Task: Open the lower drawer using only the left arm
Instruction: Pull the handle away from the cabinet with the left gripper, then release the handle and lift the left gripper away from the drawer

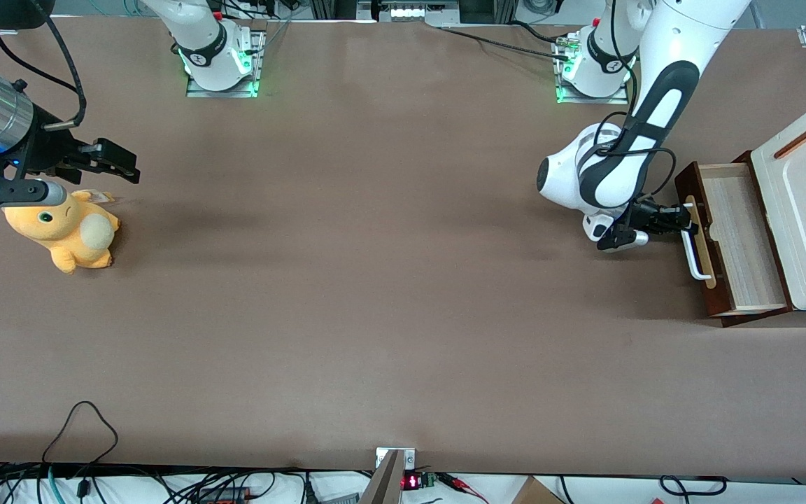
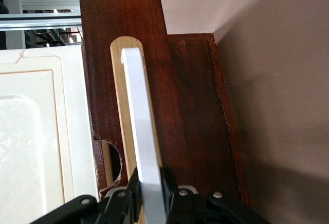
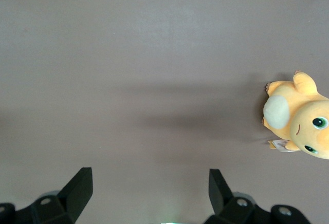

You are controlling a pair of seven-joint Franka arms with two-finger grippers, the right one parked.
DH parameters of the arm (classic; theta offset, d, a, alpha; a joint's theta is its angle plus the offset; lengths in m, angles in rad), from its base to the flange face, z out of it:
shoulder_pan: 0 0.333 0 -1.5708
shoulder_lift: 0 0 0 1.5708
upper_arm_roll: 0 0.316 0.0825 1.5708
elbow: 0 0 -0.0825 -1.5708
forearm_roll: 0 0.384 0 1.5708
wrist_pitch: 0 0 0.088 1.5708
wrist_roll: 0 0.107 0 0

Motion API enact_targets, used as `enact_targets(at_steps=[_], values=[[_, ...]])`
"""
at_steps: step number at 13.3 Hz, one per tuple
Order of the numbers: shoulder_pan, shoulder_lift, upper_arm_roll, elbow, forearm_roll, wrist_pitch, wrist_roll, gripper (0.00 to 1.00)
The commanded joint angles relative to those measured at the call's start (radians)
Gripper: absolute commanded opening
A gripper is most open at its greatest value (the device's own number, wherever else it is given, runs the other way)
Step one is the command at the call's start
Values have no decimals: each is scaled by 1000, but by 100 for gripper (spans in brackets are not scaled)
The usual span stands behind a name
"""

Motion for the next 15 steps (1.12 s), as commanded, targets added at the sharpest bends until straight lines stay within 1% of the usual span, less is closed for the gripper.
enact_targets(at_steps=[1, 3, 4, 5, 6, 8, 9, 10, 12, 14, 15], values=[[-25, -15, -19, 35, 3, 30, 83, 99], [-24, -35, -20, 35, -9, 47, 84, 100], [-24, -47, -20, 44, -47, 51, 86, 100], [-24, -70, -20, 75, -111, 68, 87, 100], [-24, -102, -20, 102, -229, 99, 97, 100], [-24, -181, -19, 149, -402, 168, 242, 100], [-22, -215, -17, 178, -499, 176, 300, 100], [-21, -238, -17, 233, -608, 168, 354, 100], [-8, -300, -3, 311, -790, 145, 499, 100], [-1, -338, 53, 433, -1005, 53, 644, 100], [2, -355, 84, 492, -1093, 1, 699, 100]])
